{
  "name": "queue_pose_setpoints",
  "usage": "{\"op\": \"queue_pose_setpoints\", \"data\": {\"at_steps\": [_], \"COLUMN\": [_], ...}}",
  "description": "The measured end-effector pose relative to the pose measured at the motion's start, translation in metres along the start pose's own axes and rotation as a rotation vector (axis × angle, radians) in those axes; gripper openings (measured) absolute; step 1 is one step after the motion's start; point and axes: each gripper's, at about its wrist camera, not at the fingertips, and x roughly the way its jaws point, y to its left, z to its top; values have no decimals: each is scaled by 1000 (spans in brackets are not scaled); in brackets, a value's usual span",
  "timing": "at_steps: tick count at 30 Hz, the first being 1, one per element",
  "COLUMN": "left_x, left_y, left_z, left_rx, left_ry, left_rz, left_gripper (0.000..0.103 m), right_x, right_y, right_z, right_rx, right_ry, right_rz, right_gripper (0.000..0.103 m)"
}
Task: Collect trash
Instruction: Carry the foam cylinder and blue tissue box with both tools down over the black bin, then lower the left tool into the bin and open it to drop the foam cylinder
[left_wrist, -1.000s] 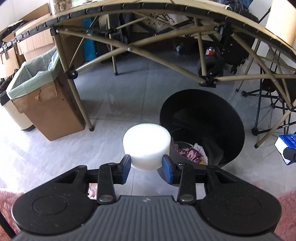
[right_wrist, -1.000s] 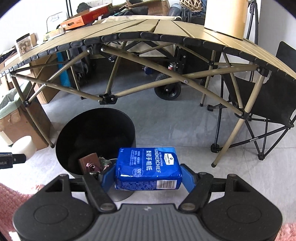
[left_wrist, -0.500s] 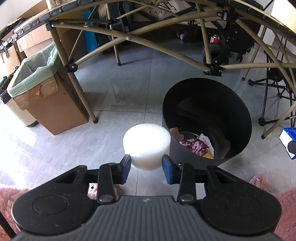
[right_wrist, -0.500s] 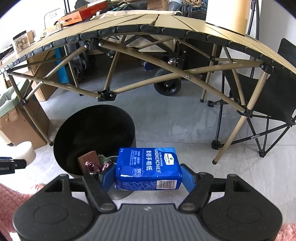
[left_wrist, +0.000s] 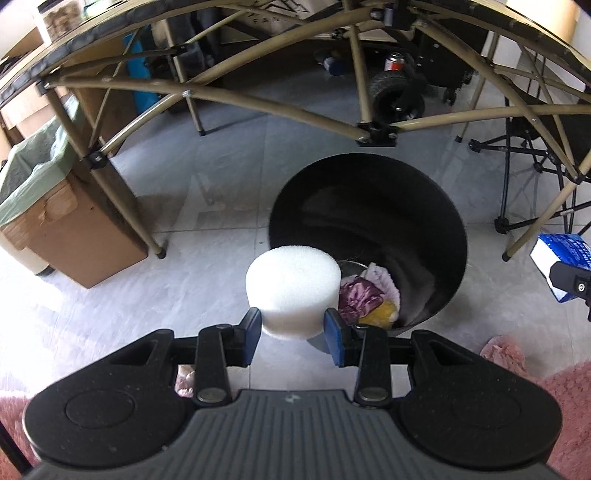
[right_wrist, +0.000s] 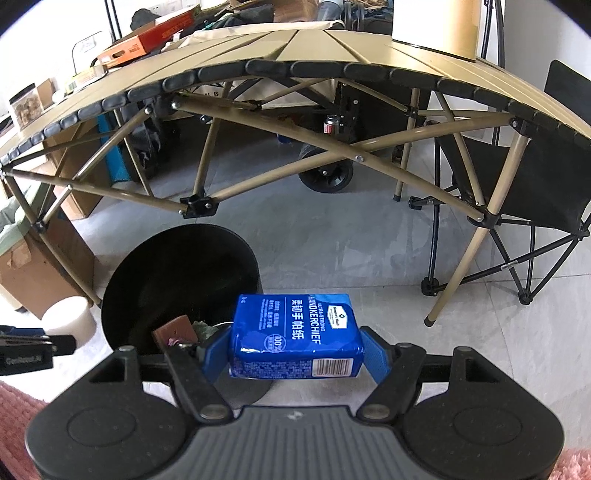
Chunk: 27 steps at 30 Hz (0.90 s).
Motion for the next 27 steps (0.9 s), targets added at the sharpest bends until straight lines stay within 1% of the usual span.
{"op": "queue_pose_setpoints", "data": {"at_steps": [7, 14, 23, 27], "left_x": [3, 4, 24, 34], "left_y": [-20, -42, -62, -70], "left_z": [16, 28, 44, 50], "left_rx": [28, 51, 35, 21], "left_ry": [-5, -4, 51, 84], "left_rz": [-30, -49, -63, -47], "left_gripper": [37, 37, 37, 37], "right_x": [-3, -5, -2, -1], "right_y": [-11, -16, -25, -31], "right_z": [3, 3, 8, 10], "right_rx": [54, 80, 123, 141], "right_ry": [-26, -44, -56, -57], "right_rz": [-22, -35, -59, -71], "right_gripper": [72, 72, 72, 72]}}
